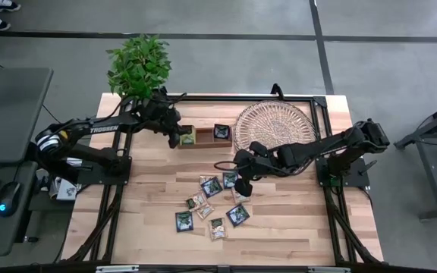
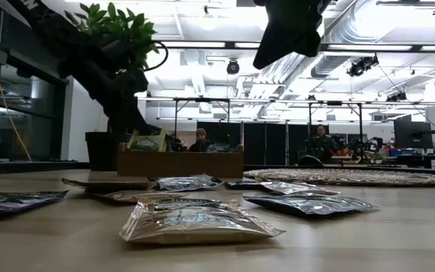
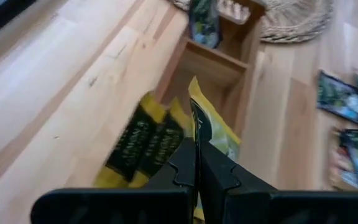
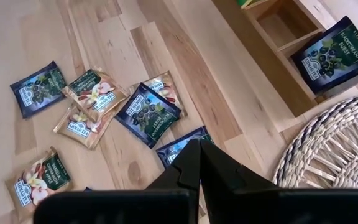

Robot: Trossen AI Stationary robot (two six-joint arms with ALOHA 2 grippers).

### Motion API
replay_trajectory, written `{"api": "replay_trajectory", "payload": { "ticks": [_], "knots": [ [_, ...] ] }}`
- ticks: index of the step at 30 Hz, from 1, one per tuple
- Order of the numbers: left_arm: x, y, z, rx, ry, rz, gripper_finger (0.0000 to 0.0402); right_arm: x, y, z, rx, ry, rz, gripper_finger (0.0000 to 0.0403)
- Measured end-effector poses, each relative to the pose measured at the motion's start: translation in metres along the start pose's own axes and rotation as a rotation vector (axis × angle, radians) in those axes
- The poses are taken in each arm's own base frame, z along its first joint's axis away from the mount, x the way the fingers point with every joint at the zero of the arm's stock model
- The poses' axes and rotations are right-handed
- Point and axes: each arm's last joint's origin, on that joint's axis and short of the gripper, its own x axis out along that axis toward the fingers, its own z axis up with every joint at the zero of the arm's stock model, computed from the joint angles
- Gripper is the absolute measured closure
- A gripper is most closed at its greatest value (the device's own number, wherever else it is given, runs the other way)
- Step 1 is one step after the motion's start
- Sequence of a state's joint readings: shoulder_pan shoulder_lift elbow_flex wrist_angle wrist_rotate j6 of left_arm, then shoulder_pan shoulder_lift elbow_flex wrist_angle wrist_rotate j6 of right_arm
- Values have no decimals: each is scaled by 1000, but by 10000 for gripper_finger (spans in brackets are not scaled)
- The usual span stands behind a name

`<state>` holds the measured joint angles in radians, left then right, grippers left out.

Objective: Pick & Place Tea
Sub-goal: Put the yellow tea bag into the left section of the wooden organizer

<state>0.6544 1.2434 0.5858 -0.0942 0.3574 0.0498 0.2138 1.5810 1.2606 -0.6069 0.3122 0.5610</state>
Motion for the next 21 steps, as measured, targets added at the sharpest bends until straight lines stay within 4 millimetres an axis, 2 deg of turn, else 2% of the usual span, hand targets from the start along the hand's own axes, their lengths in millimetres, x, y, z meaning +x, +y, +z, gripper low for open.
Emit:
{"api": "replay_trajectory", "payload": {
  "ticks": [5,15,21],
  "knots": [
    [1,2,0,25,-3,51,401,0,0,1,2,-7,-1,395],
    [1,1,1,56,-8,31,400,1,-1,2,7,-8,-3,396],
    [1,1,1,103,-6,27,380,1,-1,2,6,-8,-3,397]
  ]
}}
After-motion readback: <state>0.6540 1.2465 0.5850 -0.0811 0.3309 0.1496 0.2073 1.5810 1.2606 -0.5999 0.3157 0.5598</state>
